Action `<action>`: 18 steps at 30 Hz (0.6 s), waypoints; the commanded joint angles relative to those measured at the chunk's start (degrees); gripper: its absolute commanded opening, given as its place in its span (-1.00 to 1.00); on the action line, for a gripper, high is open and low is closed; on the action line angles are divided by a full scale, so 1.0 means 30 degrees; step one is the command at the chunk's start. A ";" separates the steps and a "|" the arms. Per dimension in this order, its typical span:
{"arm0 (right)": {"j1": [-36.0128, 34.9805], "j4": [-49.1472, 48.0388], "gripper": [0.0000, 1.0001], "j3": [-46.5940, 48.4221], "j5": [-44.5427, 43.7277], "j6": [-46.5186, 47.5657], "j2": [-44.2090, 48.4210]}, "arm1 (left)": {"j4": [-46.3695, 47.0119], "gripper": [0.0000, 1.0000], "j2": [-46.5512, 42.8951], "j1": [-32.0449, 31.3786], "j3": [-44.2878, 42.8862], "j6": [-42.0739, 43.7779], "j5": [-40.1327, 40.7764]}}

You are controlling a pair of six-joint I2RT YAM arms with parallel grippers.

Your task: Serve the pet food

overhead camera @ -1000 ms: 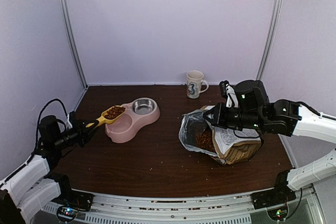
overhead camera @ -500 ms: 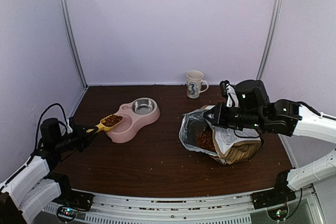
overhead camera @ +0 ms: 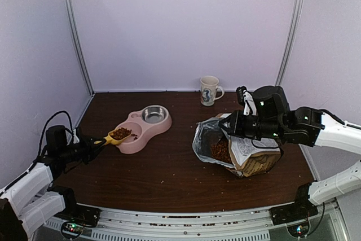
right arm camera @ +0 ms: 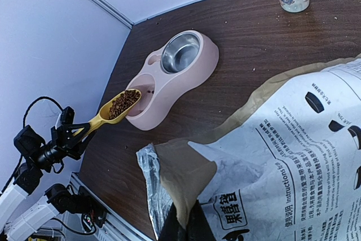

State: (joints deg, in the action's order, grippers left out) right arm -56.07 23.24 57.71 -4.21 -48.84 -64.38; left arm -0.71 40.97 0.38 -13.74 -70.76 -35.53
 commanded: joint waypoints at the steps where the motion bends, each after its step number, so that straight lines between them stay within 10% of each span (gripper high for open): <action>1: 0.0184 -0.0834 -1.00 0.0345 -0.0970 0.0397 0.0515 | -0.0383 -1.00 0.0424 0.0195 -0.1610 0.1345 0.0051; 18: 0.0282 -0.0502 -1.00 0.0499 -0.1175 0.0676 0.0432 | -0.3202 -1.00 0.2930 0.0187 -0.4380 0.4057 -0.0083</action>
State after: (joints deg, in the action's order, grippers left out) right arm -55.94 23.27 57.71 -4.54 -47.99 -64.38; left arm -9.50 48.18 0.40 -22.83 -63.07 -35.35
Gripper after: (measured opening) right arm 0.020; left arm 0.230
